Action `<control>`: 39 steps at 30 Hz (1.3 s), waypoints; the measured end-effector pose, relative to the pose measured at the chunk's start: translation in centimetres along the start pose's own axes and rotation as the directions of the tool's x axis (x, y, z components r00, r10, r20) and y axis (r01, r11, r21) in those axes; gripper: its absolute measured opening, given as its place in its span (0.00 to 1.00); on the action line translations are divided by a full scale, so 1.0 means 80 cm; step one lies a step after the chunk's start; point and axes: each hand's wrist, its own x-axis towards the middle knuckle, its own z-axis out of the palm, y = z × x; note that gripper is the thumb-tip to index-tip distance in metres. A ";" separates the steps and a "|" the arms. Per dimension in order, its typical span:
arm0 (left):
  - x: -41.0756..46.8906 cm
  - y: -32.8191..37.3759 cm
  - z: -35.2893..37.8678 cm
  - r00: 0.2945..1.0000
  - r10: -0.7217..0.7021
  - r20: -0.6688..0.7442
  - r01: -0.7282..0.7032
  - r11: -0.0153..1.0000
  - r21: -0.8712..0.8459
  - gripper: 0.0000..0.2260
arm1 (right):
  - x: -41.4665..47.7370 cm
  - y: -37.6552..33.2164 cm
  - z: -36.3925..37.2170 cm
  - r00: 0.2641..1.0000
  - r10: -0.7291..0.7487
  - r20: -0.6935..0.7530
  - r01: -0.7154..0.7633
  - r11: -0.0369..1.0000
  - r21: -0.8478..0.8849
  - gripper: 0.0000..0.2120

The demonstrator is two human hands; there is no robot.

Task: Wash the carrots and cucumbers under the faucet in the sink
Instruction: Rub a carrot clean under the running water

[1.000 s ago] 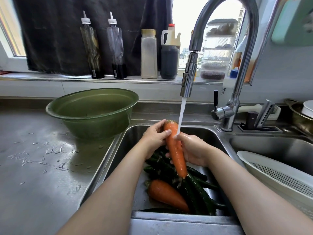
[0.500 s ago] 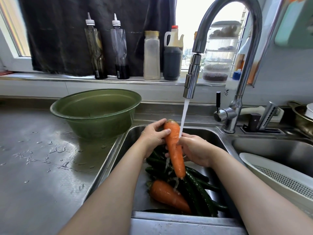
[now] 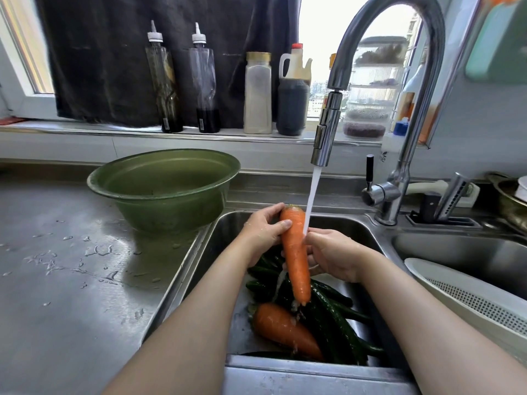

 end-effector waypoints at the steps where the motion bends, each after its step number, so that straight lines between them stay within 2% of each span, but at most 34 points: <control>1: 0.000 0.000 0.000 1.000 -0.004 0.000 0.004 1.000 -0.005 0.26 | 0.000 0.000 -0.001 1.000 -0.006 0.006 0.006 1.000 0.008 0.14; 9: -0.002 0.004 0.000 1.000 -0.022 0.009 0.022 1.000 -0.016 0.25 | 0.004 0.000 -0.001 1.000 -0.005 -0.012 0.005 1.000 0.017 0.14; 14: 0.001 0.004 0.004 0.997 -0.062 0.045 0.069 0.982 -0.175 0.27 | 0.014 0.003 0.004 0.991 0.004 -0.135 0.003 0.999 0.052 0.15; 17: 0.004 -0.001 0.002 0.999 -0.039 0.031 0.043 0.984 -0.175 0.28 | 0.016 0.004 0.005 0.996 -0.018 -0.084 0.024 0.997 0.079 0.16; 19: 0.004 0.000 -0.001 0.999 -0.036 0.041 0.044 0.974 -0.221 0.23 | 0.016 0.004 0.004 0.998 -0.022 -0.054 0.028 0.993 0.113 0.17; 23: -0.001 0.004 -0.003 0.989 -0.055 0.138 0.097 0.941 -0.323 0.22 | 0.018 0.006 0.004 0.998 -0.001 -0.060 0.008 0.993 0.120 0.21; 31: 0.005 -0.003 -0.003 0.982 -0.032 0.186 0.087 0.951 -0.298 0.25 | 0.011 0.000 -0.002 0.998 0.064 -0.029 -0.060 0.992 0.112 0.19; 35: 0.010 -0.015 -0.006 0.974 -0.029 0.224 0.071 0.981 -0.179 0.26 | 0.007 0.001 -0.005 0.996 0.088 -0.024 -0.087 0.995 0.053 0.19; 39: 0.011 -0.019 -0.007 0.972 -0.047 0.228 0.066 0.995 -0.076 0.34 | 0.005 0.001 -0.012 0.992 0.120 0.039 -0.122 0.992 0.036 0.15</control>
